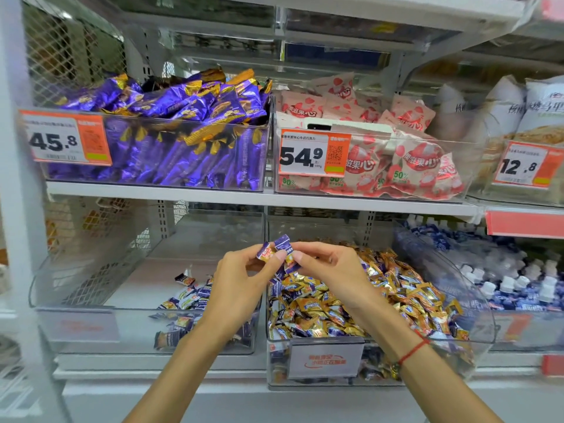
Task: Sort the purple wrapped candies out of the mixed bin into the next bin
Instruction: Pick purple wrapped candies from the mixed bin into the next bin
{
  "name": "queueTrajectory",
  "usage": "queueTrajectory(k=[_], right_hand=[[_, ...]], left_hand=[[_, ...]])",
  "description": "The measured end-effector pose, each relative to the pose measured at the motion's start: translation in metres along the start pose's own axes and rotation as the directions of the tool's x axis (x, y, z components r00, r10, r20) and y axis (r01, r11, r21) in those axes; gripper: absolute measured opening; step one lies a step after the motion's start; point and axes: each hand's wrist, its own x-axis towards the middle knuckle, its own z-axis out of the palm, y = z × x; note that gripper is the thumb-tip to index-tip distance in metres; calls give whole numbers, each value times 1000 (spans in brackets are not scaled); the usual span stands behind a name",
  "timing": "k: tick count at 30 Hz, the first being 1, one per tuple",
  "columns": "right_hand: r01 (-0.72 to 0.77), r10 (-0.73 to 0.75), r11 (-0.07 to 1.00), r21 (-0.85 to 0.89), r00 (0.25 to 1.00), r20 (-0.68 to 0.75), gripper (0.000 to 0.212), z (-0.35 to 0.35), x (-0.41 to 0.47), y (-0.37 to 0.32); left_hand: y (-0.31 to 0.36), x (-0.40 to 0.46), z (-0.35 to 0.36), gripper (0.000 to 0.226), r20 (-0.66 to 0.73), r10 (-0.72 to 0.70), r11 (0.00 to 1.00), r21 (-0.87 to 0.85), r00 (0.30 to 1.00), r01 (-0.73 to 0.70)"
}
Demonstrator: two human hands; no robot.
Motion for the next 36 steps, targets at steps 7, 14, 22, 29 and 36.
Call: queueTrajectory(k=[7,14,22,29,36], right_hand=[[31,-33,999,33,999,38,16,18,8,-7],[79,302,592,-802,901,312,48,18,60,49],[270,162,419,-867,917,364,32,16,49,54],[4,177,794,-608,955,238,58,-31,17,40],[-144,183,909,-390,981,65,43,-49,14,33]], left_hand=[[-3,1,-13,28,-54,12,999,39,998,-10],[-18,5,-38,29,-142,-103,956,259,984,137],[-21,4,-43,28,-109,-131,959,236,985,154],[-17,6,-37,27,-86,-109,969,212,990,125],[-19,6,-32,23,1,-123,976,180,992,121]])
